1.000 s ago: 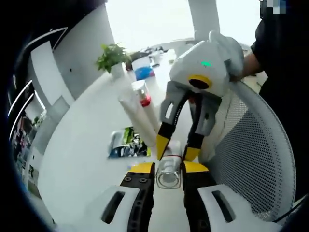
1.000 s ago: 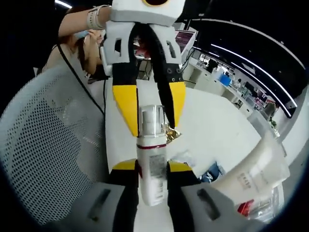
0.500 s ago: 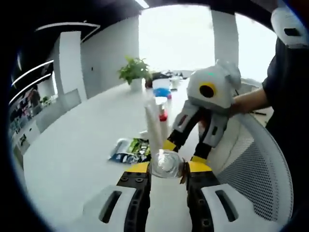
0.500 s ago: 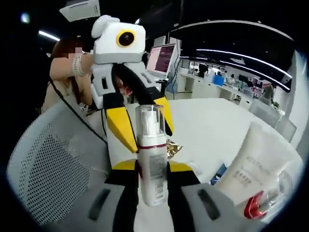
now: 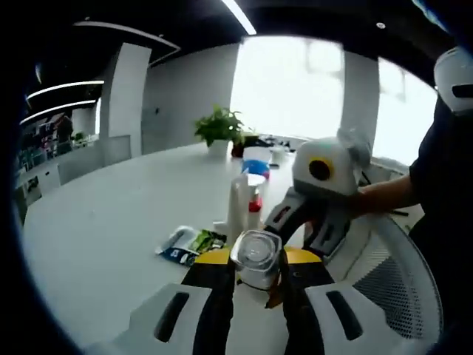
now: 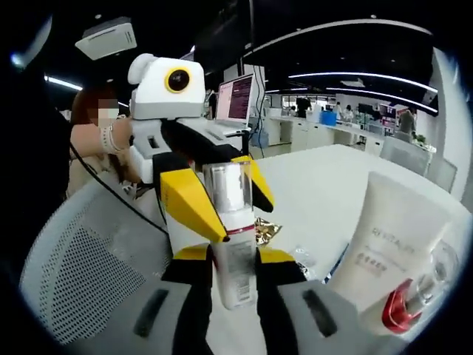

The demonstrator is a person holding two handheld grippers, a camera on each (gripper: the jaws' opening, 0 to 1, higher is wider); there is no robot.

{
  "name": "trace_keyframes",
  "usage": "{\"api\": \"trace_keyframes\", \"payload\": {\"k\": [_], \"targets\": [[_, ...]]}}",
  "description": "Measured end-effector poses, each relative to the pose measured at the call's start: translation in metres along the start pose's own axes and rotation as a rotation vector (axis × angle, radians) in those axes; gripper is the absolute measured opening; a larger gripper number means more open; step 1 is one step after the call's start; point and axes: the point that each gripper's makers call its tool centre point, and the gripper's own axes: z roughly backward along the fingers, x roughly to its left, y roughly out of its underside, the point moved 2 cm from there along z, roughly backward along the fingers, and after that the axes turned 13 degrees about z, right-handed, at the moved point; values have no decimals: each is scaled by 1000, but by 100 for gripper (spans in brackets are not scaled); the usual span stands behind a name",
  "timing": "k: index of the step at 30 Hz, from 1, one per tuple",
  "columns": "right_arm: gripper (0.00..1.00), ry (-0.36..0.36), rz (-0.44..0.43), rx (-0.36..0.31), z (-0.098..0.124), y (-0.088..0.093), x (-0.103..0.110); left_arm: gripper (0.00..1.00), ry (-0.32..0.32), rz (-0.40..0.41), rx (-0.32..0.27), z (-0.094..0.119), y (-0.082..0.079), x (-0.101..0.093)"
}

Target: Arrange the skincare products in the storage area until every visible bottle or jar stands upright without overlapping.

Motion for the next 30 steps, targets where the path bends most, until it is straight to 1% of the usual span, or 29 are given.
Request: {"api": "trace_keyframes", "payload": {"k": [2,3,5,10,12,13,14,19,23,27,30], "targets": [[21,7,-12,14,0,3,-1,21,-20,20,0,-2,1,1],[22,5,-23,21,0,5,-2,20,-20,20,4,-4,2,1],[22,8,-47,28,0,7,-3,20,-25,3,7,-6,3,-1],[24,13,-58,41,0,9,-3,19,-56,-41,23,-8,3,-4],[25,31,-55,58,0,11,-5,19,-70,-26,19,-9,3,-1],[25,31,-54,59,0,11,-6,19,-79,7,14,-10,4,1],[25,33,-54,66,0,12,-6,19,-83,14,13,-11,4,3],[24,43,-25,120,-1,20,-6,19,-121,26,21,-18,10,6],[23,48,-2,170,0,28,-7,19,-163,15,34,-22,18,11],[21,46,-5,184,1,30,-7,19,-230,-5,72,-23,29,23],[21,48,-10,191,1,32,-7,19,-243,30,70,-23,34,29]]}}
